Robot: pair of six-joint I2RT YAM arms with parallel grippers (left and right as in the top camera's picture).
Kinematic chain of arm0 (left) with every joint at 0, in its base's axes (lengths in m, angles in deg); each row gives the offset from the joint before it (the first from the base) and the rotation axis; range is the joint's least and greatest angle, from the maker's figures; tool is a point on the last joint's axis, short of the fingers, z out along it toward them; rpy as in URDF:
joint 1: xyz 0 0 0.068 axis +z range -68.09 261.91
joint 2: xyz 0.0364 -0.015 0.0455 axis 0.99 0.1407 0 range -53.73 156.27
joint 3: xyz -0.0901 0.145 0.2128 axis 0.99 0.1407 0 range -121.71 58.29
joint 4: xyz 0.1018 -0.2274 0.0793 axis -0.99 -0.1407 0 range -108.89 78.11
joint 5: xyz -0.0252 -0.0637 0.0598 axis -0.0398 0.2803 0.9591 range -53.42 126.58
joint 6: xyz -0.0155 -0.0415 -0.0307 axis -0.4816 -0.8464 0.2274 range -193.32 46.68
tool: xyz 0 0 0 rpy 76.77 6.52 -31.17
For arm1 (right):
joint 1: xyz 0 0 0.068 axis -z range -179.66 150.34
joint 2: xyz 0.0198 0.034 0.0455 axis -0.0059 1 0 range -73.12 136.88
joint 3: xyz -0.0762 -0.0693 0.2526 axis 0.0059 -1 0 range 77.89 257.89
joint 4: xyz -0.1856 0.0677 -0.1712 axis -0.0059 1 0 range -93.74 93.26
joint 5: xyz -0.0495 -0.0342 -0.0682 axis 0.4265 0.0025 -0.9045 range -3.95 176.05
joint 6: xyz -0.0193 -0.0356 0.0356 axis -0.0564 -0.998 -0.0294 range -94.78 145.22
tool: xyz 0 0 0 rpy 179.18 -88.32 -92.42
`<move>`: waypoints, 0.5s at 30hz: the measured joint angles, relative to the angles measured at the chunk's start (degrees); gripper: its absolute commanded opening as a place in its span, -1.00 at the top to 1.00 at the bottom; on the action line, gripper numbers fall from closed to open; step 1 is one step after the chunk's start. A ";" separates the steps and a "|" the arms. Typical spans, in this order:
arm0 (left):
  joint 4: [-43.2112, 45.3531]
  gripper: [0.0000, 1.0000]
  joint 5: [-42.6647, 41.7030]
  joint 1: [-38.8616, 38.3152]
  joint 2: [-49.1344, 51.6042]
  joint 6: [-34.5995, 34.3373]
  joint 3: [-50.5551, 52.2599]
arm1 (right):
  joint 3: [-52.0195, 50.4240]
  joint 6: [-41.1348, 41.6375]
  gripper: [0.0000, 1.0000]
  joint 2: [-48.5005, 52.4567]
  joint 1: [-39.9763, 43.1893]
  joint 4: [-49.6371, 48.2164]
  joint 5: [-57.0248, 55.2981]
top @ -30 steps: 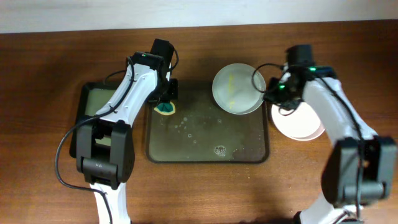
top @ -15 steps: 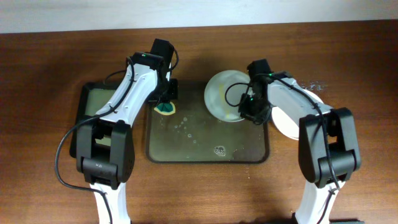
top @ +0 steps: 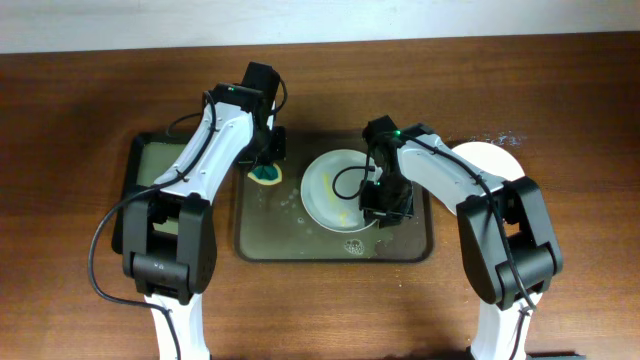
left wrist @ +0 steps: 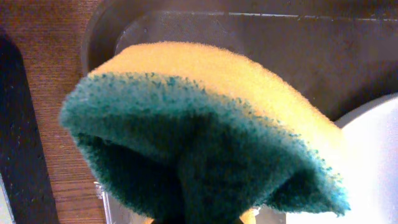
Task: Clean dirty plates on tray and stack at the side
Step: 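Move the right gripper to the last plate and grasp its rim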
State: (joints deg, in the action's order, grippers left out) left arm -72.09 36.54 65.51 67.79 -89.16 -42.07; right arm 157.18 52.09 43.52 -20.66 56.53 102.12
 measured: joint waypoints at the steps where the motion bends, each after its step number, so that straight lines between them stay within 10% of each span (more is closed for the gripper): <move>1: 0.00 1.00 -0.02 0.00 0.00 0.00 0.00 | 0.00 -0.61 0.27 0.00 0.00 0.20 0.37; 15: 0.00 1.00 -0.02 0.00 0.00 0.00 0.00 | 1.20 -12.70 0.08 0.00 4.70 -5.55 -5.31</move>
State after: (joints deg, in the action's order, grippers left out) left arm -72.09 36.52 65.51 67.79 -89.16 -42.07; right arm 158.38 39.39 43.52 -15.96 50.98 96.81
